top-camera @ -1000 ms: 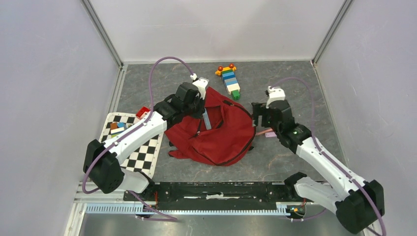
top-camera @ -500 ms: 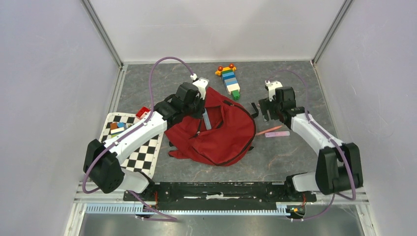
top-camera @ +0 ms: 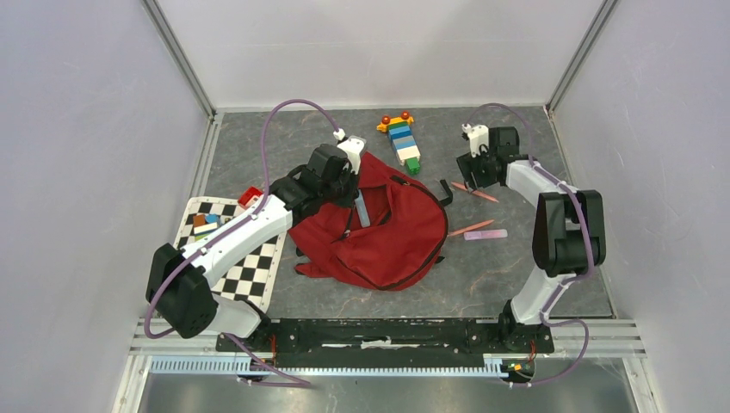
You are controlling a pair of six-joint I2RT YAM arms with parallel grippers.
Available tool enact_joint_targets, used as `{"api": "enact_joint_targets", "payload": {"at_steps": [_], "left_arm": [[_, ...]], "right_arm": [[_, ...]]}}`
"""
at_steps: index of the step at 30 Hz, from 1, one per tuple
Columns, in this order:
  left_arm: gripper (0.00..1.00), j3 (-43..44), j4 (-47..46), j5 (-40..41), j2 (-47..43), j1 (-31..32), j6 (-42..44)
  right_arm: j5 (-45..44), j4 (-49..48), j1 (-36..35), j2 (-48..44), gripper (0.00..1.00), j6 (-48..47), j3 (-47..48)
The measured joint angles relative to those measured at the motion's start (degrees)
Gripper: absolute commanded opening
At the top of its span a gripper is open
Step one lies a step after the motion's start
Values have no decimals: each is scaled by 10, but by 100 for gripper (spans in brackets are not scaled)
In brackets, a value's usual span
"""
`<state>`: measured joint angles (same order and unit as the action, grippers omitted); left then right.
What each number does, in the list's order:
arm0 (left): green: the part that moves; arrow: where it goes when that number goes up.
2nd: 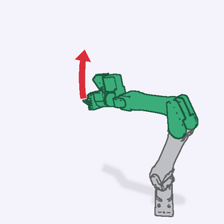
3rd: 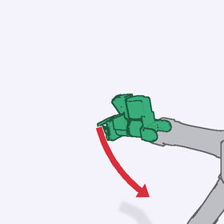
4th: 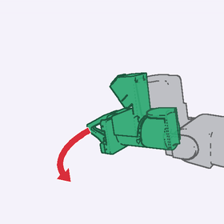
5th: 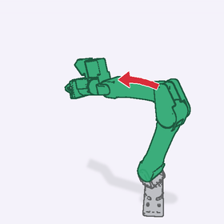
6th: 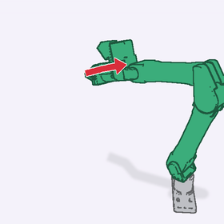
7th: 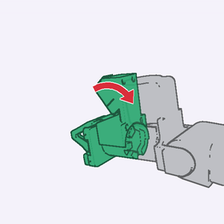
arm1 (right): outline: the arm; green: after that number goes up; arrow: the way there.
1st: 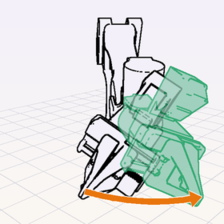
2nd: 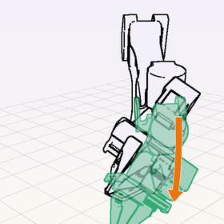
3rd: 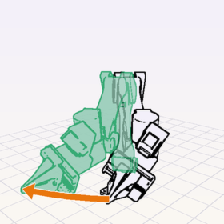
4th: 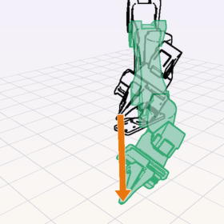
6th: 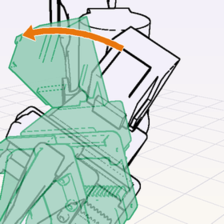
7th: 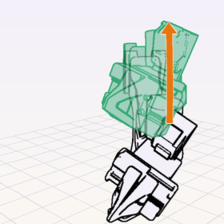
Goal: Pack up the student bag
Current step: Pick up the stationery from the center of the board.
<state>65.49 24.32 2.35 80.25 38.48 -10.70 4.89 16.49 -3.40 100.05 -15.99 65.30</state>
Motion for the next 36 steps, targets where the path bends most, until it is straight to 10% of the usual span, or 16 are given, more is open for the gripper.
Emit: {"api": "enact_joint_targets", "payload": {"at_steps": [20, 36], "left_arm": [[2, 0, 0, 0, 0, 0, -2], [2, 0, 0, 0, 2, 0, -2]], "right_arm": [[53, 23, 6, 63, 51, -20, 6], [40, 55, -3, 28, 7, 9, -17]]}}
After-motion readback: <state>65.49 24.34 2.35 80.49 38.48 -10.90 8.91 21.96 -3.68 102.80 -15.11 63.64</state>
